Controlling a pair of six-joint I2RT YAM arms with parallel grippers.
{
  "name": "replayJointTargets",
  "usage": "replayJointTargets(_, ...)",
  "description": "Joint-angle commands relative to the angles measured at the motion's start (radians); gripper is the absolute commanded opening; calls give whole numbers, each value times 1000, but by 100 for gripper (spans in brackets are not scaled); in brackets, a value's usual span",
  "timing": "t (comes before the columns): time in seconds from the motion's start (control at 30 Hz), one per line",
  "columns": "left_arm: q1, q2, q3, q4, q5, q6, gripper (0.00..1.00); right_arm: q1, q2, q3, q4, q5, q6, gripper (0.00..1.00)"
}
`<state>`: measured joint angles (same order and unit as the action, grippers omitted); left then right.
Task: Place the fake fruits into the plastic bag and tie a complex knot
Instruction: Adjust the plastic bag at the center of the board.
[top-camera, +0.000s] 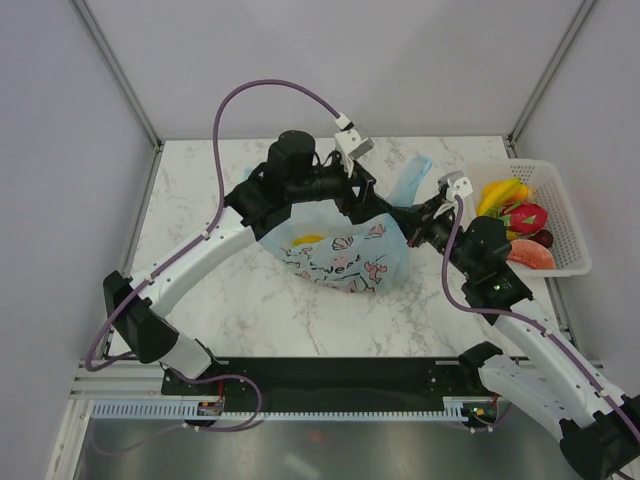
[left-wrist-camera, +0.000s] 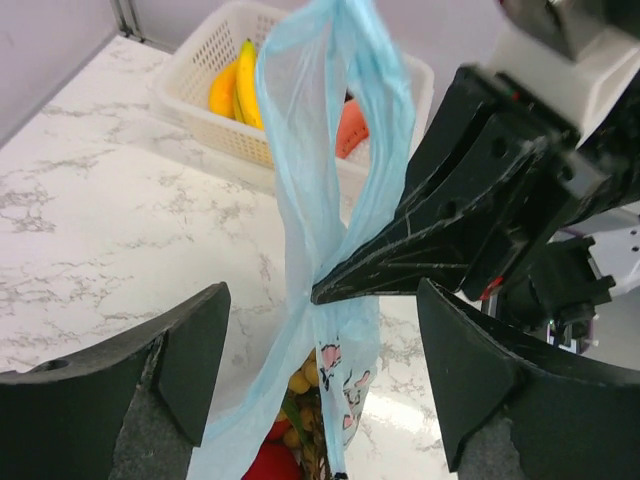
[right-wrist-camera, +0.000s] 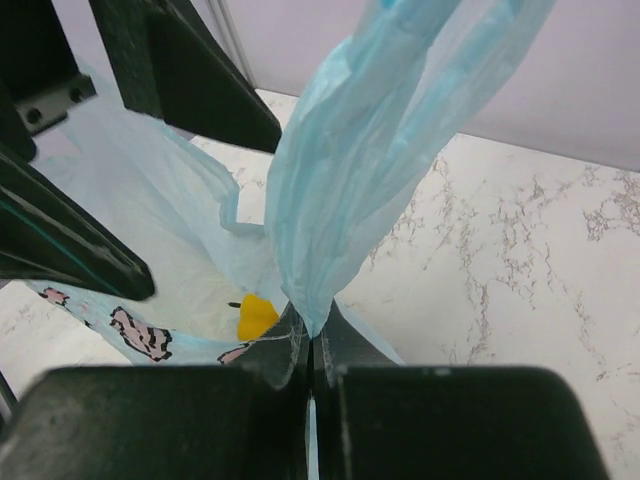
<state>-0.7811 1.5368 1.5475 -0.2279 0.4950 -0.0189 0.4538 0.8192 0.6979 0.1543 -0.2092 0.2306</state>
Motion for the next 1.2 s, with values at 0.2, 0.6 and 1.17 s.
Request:
replayJointTargets(0.2,-3,43,241,-42,-12,-81,88,-1,5,20,14,-30,-22,0)
replayJointTargets(0.6,-4,198,361,-65,57,-142,89,-3,8,29,13,-42,-28,0)
replayJointTargets(1.17,-4,241,391,-56,140,-193,81,-1,21,37,13,-42,-30,0)
